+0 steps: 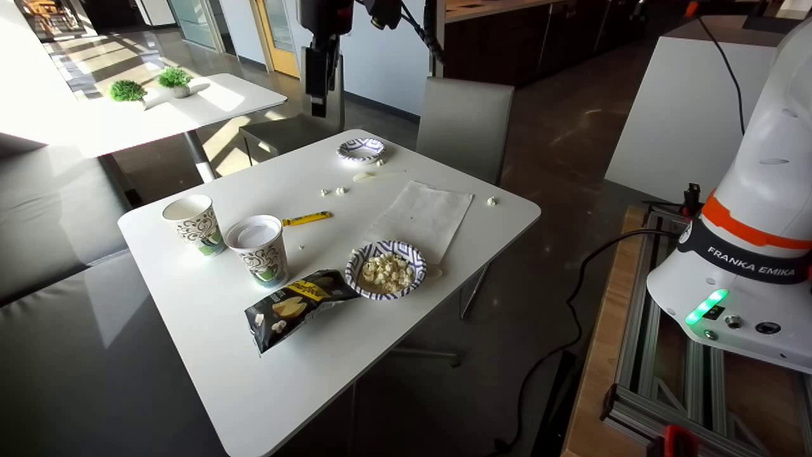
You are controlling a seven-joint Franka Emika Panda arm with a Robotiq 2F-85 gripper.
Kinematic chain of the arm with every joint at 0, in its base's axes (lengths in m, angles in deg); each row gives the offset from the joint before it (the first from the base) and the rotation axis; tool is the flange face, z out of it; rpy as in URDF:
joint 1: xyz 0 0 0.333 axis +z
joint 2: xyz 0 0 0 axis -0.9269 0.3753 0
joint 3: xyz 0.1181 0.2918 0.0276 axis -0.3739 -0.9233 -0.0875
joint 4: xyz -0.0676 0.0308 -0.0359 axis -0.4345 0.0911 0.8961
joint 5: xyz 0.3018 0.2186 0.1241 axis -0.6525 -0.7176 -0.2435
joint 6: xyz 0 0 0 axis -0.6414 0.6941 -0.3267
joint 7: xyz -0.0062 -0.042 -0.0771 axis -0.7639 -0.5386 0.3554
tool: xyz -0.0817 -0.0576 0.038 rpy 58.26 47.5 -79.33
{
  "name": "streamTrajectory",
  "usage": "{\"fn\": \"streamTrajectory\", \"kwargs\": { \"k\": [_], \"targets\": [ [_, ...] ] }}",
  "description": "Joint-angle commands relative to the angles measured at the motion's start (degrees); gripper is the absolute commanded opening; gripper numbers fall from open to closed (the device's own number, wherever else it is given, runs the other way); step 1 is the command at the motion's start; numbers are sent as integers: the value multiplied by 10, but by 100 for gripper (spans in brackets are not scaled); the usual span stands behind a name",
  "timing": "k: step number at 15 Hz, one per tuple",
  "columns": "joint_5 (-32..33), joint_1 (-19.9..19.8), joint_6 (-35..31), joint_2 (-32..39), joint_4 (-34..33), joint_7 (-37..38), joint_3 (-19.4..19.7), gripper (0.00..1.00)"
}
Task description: Put the yellow packet on top of the coffee cup at the front of the table.
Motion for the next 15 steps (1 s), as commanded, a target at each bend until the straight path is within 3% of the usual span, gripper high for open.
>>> {"fn": "streamTrajectory", "kwargs": {
  "k": [1,6,7,15],
  "targets": [
    [-38,-4,-35,91,-44,-21,-4,100],
    [22,25,-56,172,-89,96,15,100],
    [0,7,-49,142,-64,57,3,100],
    [9,17,-50,169,-87,81,8,100]
  ]
}}
